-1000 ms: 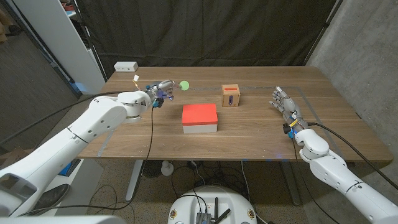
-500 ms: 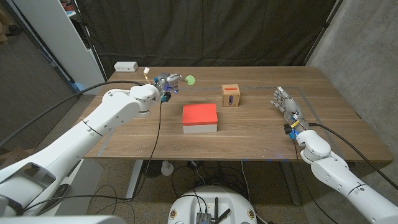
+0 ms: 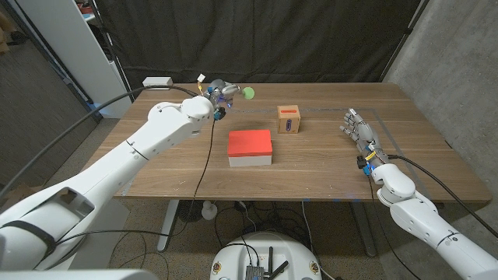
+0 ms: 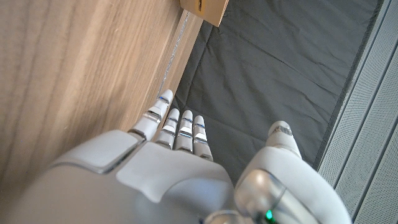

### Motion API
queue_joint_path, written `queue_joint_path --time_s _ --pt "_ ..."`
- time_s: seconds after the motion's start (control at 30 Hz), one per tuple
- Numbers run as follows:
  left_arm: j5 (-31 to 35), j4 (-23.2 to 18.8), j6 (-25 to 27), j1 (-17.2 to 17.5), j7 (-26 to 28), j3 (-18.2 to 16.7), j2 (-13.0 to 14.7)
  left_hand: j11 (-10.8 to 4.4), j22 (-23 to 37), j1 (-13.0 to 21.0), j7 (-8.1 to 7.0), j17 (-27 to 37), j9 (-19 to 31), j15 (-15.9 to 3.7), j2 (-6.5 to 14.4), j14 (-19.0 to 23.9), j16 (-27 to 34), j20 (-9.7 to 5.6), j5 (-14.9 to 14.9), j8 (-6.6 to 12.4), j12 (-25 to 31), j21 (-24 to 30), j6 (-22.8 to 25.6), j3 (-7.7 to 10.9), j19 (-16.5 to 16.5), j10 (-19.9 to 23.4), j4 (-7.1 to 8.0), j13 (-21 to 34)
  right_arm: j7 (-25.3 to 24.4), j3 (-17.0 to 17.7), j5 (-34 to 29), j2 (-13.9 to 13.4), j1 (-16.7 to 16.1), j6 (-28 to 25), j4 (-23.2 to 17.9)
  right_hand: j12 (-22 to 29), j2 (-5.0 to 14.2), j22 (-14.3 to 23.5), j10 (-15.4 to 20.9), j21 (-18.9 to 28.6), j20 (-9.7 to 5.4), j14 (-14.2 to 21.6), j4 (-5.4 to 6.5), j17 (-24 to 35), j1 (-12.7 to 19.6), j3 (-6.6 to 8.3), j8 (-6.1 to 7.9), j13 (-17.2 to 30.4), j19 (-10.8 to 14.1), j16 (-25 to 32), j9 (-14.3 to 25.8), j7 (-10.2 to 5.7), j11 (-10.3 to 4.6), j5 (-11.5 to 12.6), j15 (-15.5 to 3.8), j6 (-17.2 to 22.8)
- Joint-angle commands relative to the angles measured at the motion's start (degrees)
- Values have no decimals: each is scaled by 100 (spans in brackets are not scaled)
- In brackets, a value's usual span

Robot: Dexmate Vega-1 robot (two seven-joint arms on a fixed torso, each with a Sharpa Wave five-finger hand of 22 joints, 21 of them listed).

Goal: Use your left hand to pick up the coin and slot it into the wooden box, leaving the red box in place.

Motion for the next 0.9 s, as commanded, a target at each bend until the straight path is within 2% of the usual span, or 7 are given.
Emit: queue_joint_path --time_s 0.03,0.1,0.2,0.23,0.3,0.47,0.9 --pt "1171 350 264 -669 -341 709 -442 21 58 60 235 38 25 -5 13 55 39 -496 60 14 25 71 587 50 22 11 -6 1 -34 60 -1 43 -81 93 -7 -24 10 10 45 0 14 24 7 16 17 -4 -17 9 30 11 15 -17 -16 -16 39 30" --pt "1334 360 312 -703 -350 768 -487 33 34 61 239 43 23 -6 7 52 44 -495 60 15 53 49 602 50 -2 9 -10 42 -45 71 24 52 -91 76 -23 -25 10 10 42 3 10 28 7 15 18 -4 -18 9 37 12 15 -17 -11 -16 40 30" --pt "1862 412 444 -898 -286 1099 -583 42 37 68 257 13 20 -6 -11 33 27 -496 61 4 43 48 610 50 -16 16 -19 26 -23 75 30 63 -102 114 -3 -24 10 10 46 5 11 43 6 15 18 -4 -18 9 45 18 15 -17 -10 -16 40 29" --pt "1900 414 450 -883 -308 1083 -598 36 31 79 244 21 34 -5 -17 59 50 -495 61 2 49 54 607 49 0 -4 -20 52 -23 76 30 63 -102 112 -4 -23 10 10 48 6 11 47 6 15 18 -4 -18 9 48 20 15 -16 -7 -16 41 29" --pt "2256 472 515 -1024 -299 1318 -668 43 19 81 249 -4 33 -4 -21 42 31 -494 60 -3 30 52 614 47 3 13 -18 17 -8 75 24 64 -105 130 6 -23 10 10 50 7 11 49 6 15 18 -4 -17 9 51 20 15 -15 -14 -16 41 31" --pt "2790 634 547 -1212 -422 1602 -819 44 47 82 253 27 41 -3 -15 60 75 -494 64 -20 50 60 633 61 -19 11 -6 50 13 70 12 67 -109 156 15 -22 11 10 55 7 8 48 6 15 18 -5 -18 9 54 20 15 -18 -9 -16 39 31" --pt "3811 930 647 -1534 -924 2060 -1107 51 107 77 241 37 65 -1 -25 39 98 -496 65 -45 55 96 670 74 -4 18 -5 56 -39 143 50 79 -208 188 -33 -25 10 10 52 7 7 50 6 14 17 -7 -20 9 61 19 15 -14 -14 -17 37 29"
